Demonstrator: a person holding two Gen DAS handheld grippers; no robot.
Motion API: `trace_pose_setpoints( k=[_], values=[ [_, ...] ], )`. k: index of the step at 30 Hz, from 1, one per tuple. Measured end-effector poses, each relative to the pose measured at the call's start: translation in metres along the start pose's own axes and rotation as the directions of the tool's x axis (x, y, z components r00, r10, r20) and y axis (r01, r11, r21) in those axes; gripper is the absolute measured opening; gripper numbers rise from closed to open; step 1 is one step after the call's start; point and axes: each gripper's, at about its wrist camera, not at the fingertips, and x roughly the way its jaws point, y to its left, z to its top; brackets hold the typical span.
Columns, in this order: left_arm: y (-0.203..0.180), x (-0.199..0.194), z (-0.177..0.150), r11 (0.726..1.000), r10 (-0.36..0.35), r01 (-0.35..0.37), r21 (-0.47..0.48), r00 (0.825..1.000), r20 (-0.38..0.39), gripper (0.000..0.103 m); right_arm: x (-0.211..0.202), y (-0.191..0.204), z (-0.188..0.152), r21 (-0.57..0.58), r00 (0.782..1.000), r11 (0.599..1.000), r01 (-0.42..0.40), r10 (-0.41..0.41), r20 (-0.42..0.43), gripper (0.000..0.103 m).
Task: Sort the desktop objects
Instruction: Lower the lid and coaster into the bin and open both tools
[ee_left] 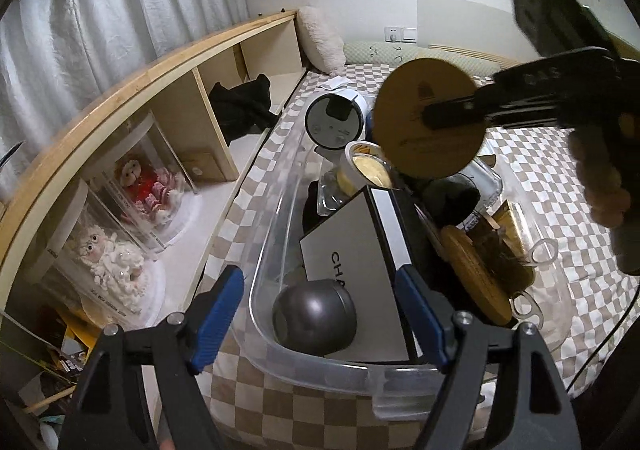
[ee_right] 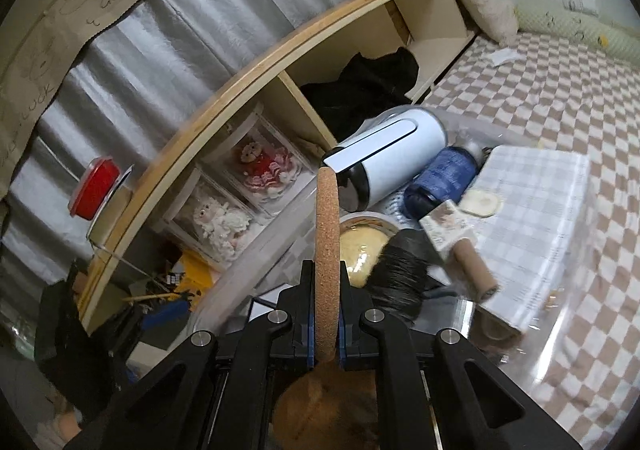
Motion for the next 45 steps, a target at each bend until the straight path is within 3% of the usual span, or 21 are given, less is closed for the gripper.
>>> trace_pose_setpoints(
  k=[4, 13, 15, 17, 22, 26, 28, 29, 30, 31, 32, 36, 40, 42, 45],
  values=[
    [-0.002, 0.002, -0.002, 1.0, -0.019, 0.019, -0.006, 1.0, -0.005, 0.078, 0.017, -0.001, 0.004, 0.053, 0.997, 0.996, -0.067, 0.068, -0.021, 0.01],
    [-0.009, 0.004, -0.001, 0.998, -0.052, 0.052, -0.02, 0.999, 0.004, 0.078, 0.032, -0.014, 0.005, 0.111, 0.998, 0.992, -0.056, 0.06, -0.034, 0.01],
    [-0.011, 0.003, 0.0, 0.998, -0.056, 0.057, -0.022, 0.998, 0.008, 0.078, 0.032, -0.019, 0.004, 0.135, 0.998, 0.99, -0.039, 0.044, -0.033, 0.011],
    [-0.011, 0.003, 0.0, 0.998, -0.06, 0.061, -0.026, 0.998, 0.011, 0.078, 0.031, -0.022, 0.003, 0.141, 0.999, 0.99, -0.01, 0.015, -0.036, 0.025],
    [-0.012, 0.001, 0.0, 0.998, -0.062, 0.062, -0.03, 0.998, 0.012, 0.078, 0.022, -0.017, 0.002, 0.089, 0.998, 0.994, 0.056, -0.053, -0.039, 0.026],
    [-0.011, -0.002, 0.0, 0.997, -0.061, 0.062, -0.044, 0.998, 0.023, 0.078, 0.002, -0.008, 0.003, 0.022, 0.98, 0.981, 0.195, -0.196, 0.019, 0.027],
    [-0.011, -0.003, 0.0, 0.997, -0.061, 0.063, -0.052, 0.998, 0.027, 0.078, -0.003, -0.006, 0.004, 0.013, 0.976, 0.976, 0.218, -0.218, 0.022, 0.028],
    [-0.01, -0.004, -0.001, 0.996, -0.062, 0.063, -0.057, 0.998, 0.029, 0.078, -0.004, -0.007, 0.004, 0.015, 0.976, 0.976, 0.219, -0.219, 0.015, 0.031],
    [-0.01, -0.004, -0.001, 0.996, -0.063, 0.065, -0.061, 0.998, 0.029, 0.078, -0.005, -0.007, 0.005, 0.009, 0.974, 0.974, 0.228, -0.228, 0.013, 0.05],
    [-0.01, -0.004, -0.001, 0.996, -0.065, 0.067, -0.064, 0.997, 0.028, 0.078, -0.006, -0.006, 0.004, -0.005, 0.97, 0.97, 0.243, -0.243, 0.015, 0.081],
    [-0.011, -0.005, -0.001, 0.996, -0.066, 0.068, -0.066, 0.997, 0.029, 0.078, -0.007, -0.004, 0.004, -0.019, 0.968, 0.968, 0.252, -0.251, 0.023, 0.087],
    [-0.012, -0.007, -0.001, 0.995, -0.064, 0.066, -0.068, 0.997, 0.034, 0.078, -0.02, 0.008, 0.0, -0.093, 0.958, 0.956, 0.279, -0.271, 0.095, 0.087],
    [-0.013, -0.009, 0.001, 0.994, -0.057, 0.061, -0.095, 0.997, 0.052, 0.08, -0.033, 0.013, -0.003, -0.116, 0.965, 0.961, 0.25, -0.237, 0.114, 0.086],
    [-0.012, -0.012, 0.001, 0.991, -0.036, 0.046, -0.122, 0.996, 0.078, 0.095, -0.037, 0.017, -0.006, -0.134, 0.963, 0.957, 0.257, -0.242, 0.12, 0.086],
    [-0.011, -0.02, 0.001, 0.986, -0.002, 0.024, -0.168, 0.991, 0.132, 0.097, -0.044, 0.024, -0.014, -0.183, 0.955, 0.941, 0.284, -0.261, 0.141, 0.086]
  ],
)
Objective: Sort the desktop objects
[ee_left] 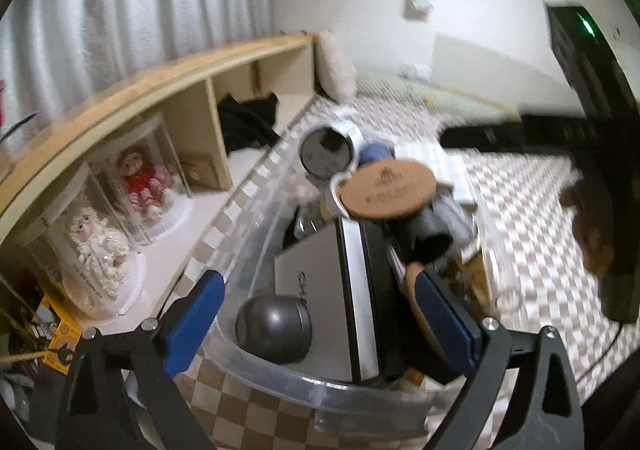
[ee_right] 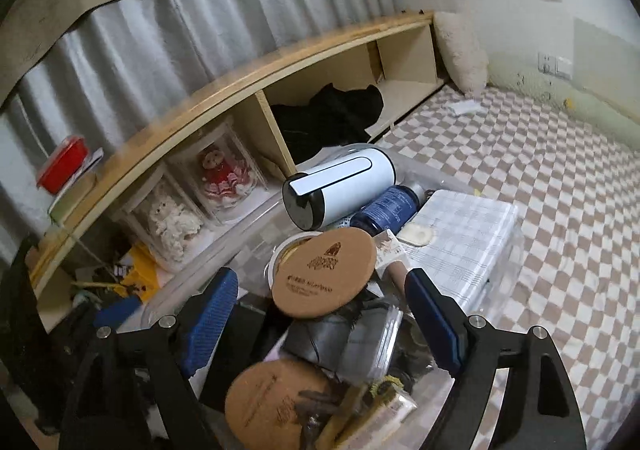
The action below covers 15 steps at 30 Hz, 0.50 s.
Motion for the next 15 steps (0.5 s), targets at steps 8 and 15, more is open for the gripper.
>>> trace_pose_setpoints(
  k=[8, 15],
  values=[
    [-0.002, -0.011, 0.006, 0.999, 0.01, -0.008, -0.054, 0.999, 0.039, 0.103, -0.021, -0.003, -0.015, -0.086, 0.997, 0.994, 0.06, -0.056, 0.056, 0.103],
    [-0.005, -0.02, 0.006, 0.995, 0.029, -0.024, -0.092, 0.998, 0.049, 0.103, -0.046, -0.016, -0.033, -0.11, 0.996, 0.992, 0.065, -0.058, 0.061, 0.103]
  ],
)
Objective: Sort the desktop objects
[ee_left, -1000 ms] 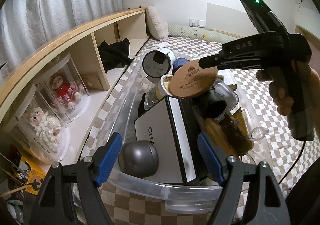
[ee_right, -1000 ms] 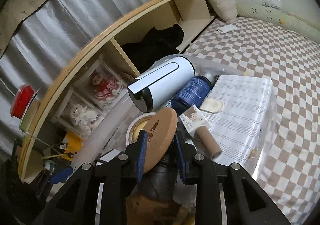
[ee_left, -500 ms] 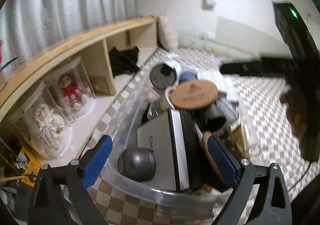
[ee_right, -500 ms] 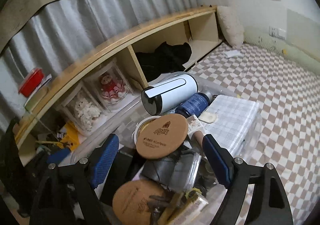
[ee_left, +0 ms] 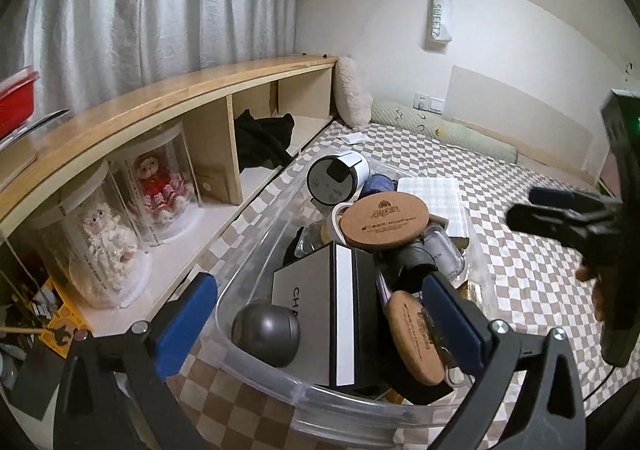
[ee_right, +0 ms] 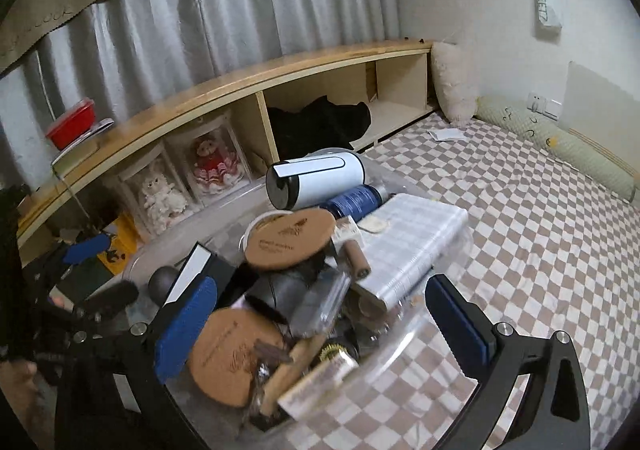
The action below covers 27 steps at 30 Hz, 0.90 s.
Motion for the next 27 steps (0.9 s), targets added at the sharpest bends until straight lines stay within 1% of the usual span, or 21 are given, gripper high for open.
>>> trace_pose_setpoints(
  k=[2, 6, 10, 13, 16, 21, 27],
  values=[
    [-0.001, -0.002, 0.0, 1.0, 0.013, -0.013, -0.013, 1.0, 0.001, 0.103, -0.017, -0.001, -0.007, -0.018, 0.999, 1.0, 0.007, -0.006, 0.039, 0.103],
    [-0.009, -0.01, -0.001, 0.998, 0.056, -0.056, -0.004, 0.998, 0.019, 0.103, -0.051, -0.004, -0.02, -0.042, 0.995, 0.999, 0.021, -0.017, 0.095, 0.103],
    [-0.017, -0.017, -0.002, 0.999, 0.05, -0.05, -0.008, 0.998, 0.029, 0.103, -0.078, -0.009, -0.036, -0.038, 0.993, 0.999, 0.037, -0.032, 0.117, 0.103],
    [-0.025, -0.021, -0.003, 0.999, 0.051, -0.051, -0.002, 0.998, 0.032, 0.103, -0.091, -0.016, -0.049, -0.027, 0.991, 0.998, 0.05, -0.046, 0.122, 0.103],
    [-0.035, -0.026, -0.006, 0.998, 0.057, -0.058, 0.019, 0.998, 0.038, 0.103, -0.102, -0.023, -0.061, -0.02, 0.988, 0.996, 0.085, -0.082, 0.131, 0.103],
    [-0.051, -0.037, -0.014, 0.997, 0.052, -0.055, 0.053, 0.997, 0.052, 0.103, -0.118, -0.037, -0.075, -0.009, 0.971, 0.987, 0.163, -0.159, 0.177, 0.103],
    [-0.064, -0.045, -0.022, 0.993, 0.061, -0.069, 0.097, 0.995, 0.081, 0.103, -0.132, -0.048, -0.088, 0.011, 0.961, 0.98, 0.199, -0.198, 0.193, 0.103]
  ],
)
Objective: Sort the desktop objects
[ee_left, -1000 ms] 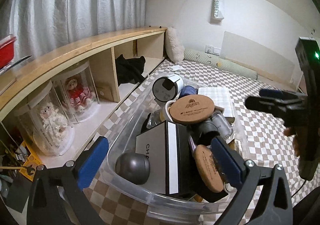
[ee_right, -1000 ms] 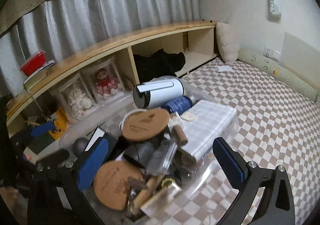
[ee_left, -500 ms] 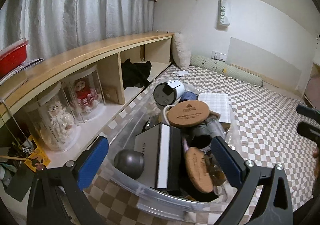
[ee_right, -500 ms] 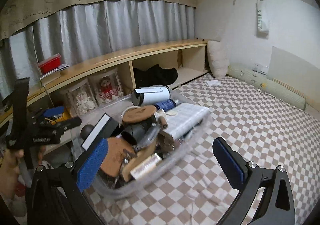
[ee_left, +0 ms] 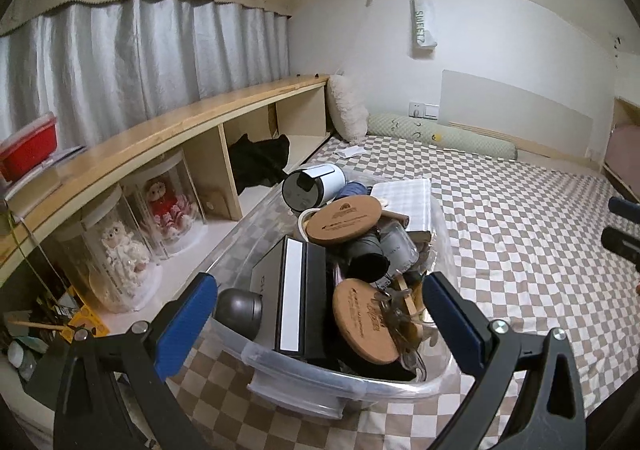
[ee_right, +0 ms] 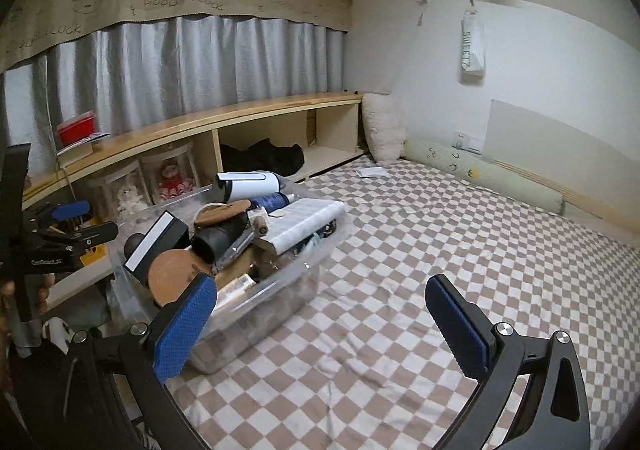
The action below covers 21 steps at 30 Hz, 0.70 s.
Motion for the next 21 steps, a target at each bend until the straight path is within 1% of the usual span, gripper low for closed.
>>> trace_pose_setpoints(
  k=[5, 10, 13, 21],
  values=[
    [-0.009, 0.003, -0.005, 1.0, -0.012, 0.012, 0.007, 1.0, -0.017, 0.103, -0.006, -0.005, -0.008, 0.011, 0.999, 0.999, 0.032, -0.032, 0.011, 0.103],
    [-0.017, 0.0, -0.008, 1.0, -0.01, 0.011, 0.027, 1.0, -0.008, 0.103, -0.005, -0.011, -0.015, 0.032, 0.999, 0.999, 0.031, -0.031, -0.014, 0.103],
    [-0.02, 0.0, -0.01, 0.999, -0.015, 0.015, 0.033, 1.0, -0.009, 0.103, -0.006, -0.01, -0.019, 0.02, 0.999, 0.999, 0.045, -0.045, -0.016, 0.103],
    [-0.028, -0.001, -0.013, 0.999, -0.026, 0.027, 0.044, 0.999, -0.018, 0.103, -0.008, -0.01, -0.024, 0.027, 0.999, 0.999, 0.046, -0.046, -0.021, 0.103]
  ],
)
